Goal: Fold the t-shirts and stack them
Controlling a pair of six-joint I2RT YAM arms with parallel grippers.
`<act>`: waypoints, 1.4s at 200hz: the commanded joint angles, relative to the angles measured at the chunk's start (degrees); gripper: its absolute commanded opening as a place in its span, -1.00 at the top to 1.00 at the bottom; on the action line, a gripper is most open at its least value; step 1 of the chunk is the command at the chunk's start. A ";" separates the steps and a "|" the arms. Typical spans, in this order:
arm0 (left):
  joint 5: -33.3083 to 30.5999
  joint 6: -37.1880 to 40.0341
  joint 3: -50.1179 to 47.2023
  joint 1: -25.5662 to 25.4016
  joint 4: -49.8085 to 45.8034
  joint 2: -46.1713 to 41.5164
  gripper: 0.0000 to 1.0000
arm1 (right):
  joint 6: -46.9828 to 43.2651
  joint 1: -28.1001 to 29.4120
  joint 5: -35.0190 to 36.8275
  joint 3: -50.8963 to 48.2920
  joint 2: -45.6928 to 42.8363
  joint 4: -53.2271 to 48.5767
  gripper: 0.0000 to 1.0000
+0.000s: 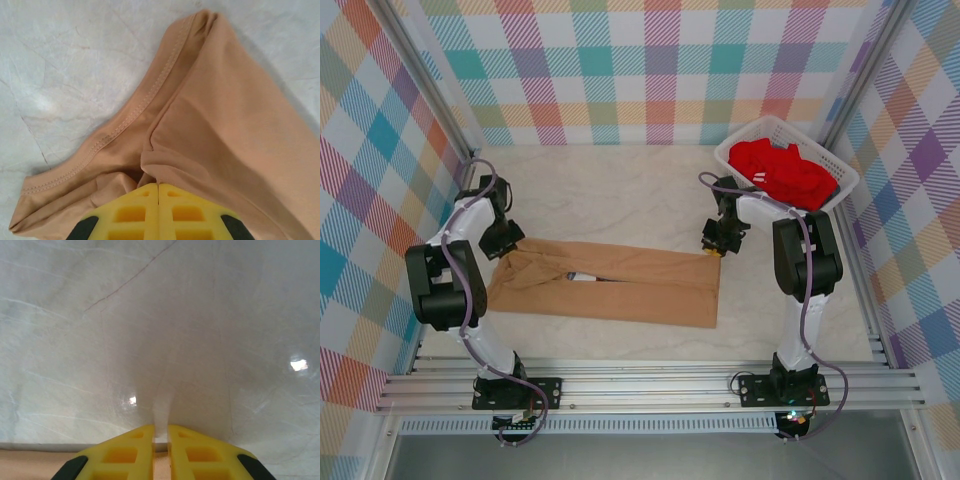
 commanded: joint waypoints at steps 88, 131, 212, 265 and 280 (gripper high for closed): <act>-4.54 2.44 -4.85 -0.52 -1.76 -1.78 1.00 | -0.30 -0.24 0.20 2.23 2.27 -2.11 0.70; -3.46 1.68 -5.24 -0.67 -1.51 -6.37 1.00 | -0.24 -0.20 0.29 2.32 2.53 -2.28 0.70; -3.45 0.64 -8.89 -0.90 -0.96 -2.73 0.56 | -0.12 -0.23 0.03 2.33 2.39 -2.28 0.64; -7.54 -4.90 -6.59 -8.72 -3.51 -15.05 -0.07 | -0.47 -0.23 0.14 1.88 0.77 -2.20 0.62; -1.31 -5.97 -7.97 -10.95 0.07 -15.36 -0.04 | -0.55 -0.16 0.12 1.96 0.76 -2.20 0.62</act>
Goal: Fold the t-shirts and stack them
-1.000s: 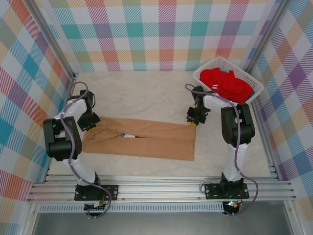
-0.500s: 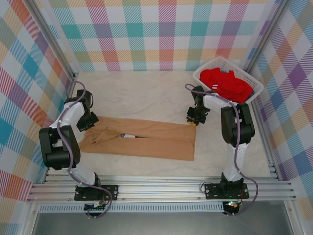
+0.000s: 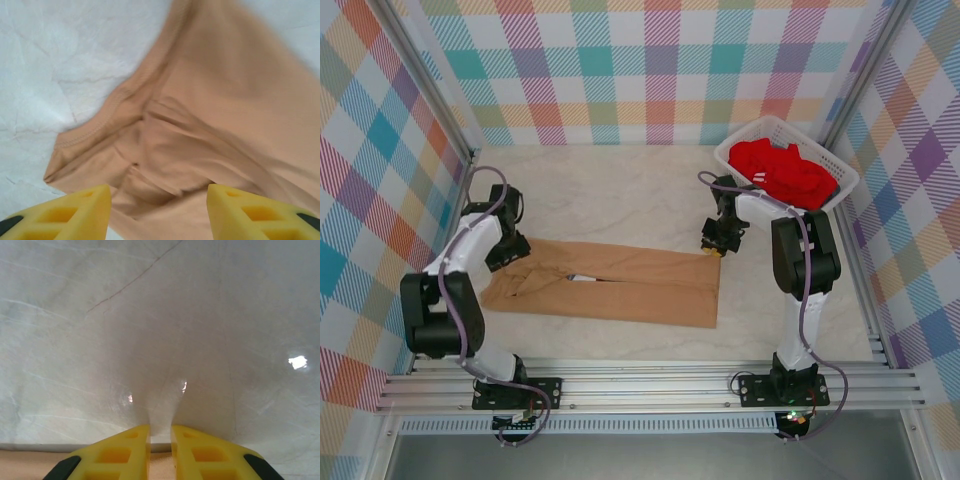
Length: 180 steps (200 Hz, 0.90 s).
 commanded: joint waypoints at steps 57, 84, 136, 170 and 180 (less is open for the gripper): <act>11.49 0.85 2.11 -4.82 3.50 9.08 0.17 | -0.51 -0.21 -0.21 0.30 -0.12 -0.42 0.61; 12.98 1.38 1.19 -4.82 4.84 10.05 0.25 | -0.12 -0.24 -0.39 -0.41 -0.18 0.19 0.62; 13.06 1.95 0.64 -5.07 4.06 9.54 0.82 | 0.15 -0.19 -0.48 -0.49 -0.03 0.38 0.63; 14.56 1.88 -1.45 -5.44 2.30 6.08 0.93 | 0.06 -0.24 -0.38 -0.25 0.14 0.21 0.63; 14.83 1.63 -2.58 -6.01 1.55 5.06 0.94 | 0.07 -0.20 -0.39 -0.24 0.25 0.24 0.63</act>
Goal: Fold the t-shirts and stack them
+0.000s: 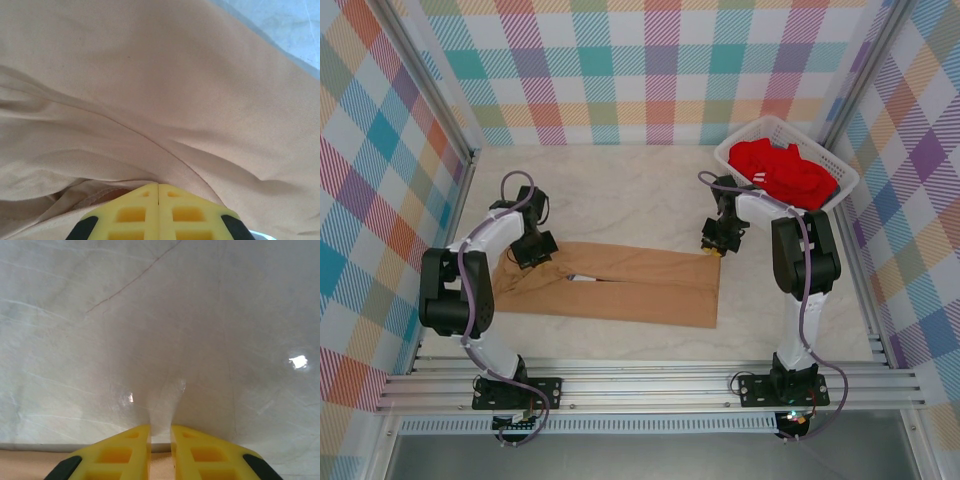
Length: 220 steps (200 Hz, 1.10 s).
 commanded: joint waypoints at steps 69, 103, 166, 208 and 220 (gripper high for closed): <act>4.68 -6.93 -10.31 -6.28 -4.70 -10.11 0.91 | -0.05 -0.20 -0.48 -0.04 0.67 -0.02 0.64; 3.72 -8.85 -12.50 -7.21 -7.53 -11.14 0.87 | 0.22 -0.20 -0.70 -0.02 0.67 0.02 0.64; 7.81 -12.33 -13.16 -7.71 -9.37 -15.26 0.37 | 0.08 -0.19 -0.64 -0.38 0.32 -0.02 0.63; 2.72 -12.88 -7.11 -5.63 -9.59 -14.64 0.51 | 0.04 -0.19 -0.78 -0.35 0.05 0.00 0.64; 1.50 -12.71 -7.02 -3.88 -8.40 -11.90 0.60 | 0.06 -0.20 -0.87 -0.40 0.05 0.06 0.64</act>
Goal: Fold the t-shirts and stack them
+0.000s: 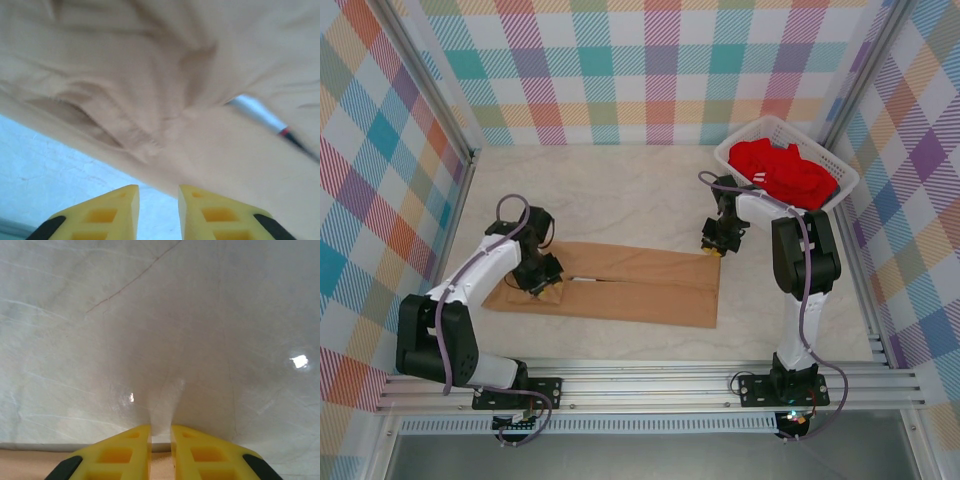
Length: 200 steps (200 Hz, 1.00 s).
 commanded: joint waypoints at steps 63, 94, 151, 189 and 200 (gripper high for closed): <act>-3.24 -3.32 4.62 14.95 12.68 9.16 0.63 | -0.31 -0.19 -0.74 -1.16 0.23 0.35 0.64; -3.57 -5.51 7.27 15.13 12.85 14.16 0.67 | -0.24 -0.20 -0.74 -1.51 0.40 0.59 0.64; -9.29 -4.92 -0.70 19.21 12.49 15.97 0.78 | 0.03 -0.20 -0.79 -1.51 0.67 0.52 0.64; -7.92 -2.47 1.46 20.64 14.25 17.58 0.71 | -0.14 -0.15 -0.76 -1.50 0.42 0.33 0.64; -7.61 -3.22 2.65 20.53 13.59 16.53 0.66 | -0.48 -0.15 -0.44 -1.30 -0.22 0.04 0.64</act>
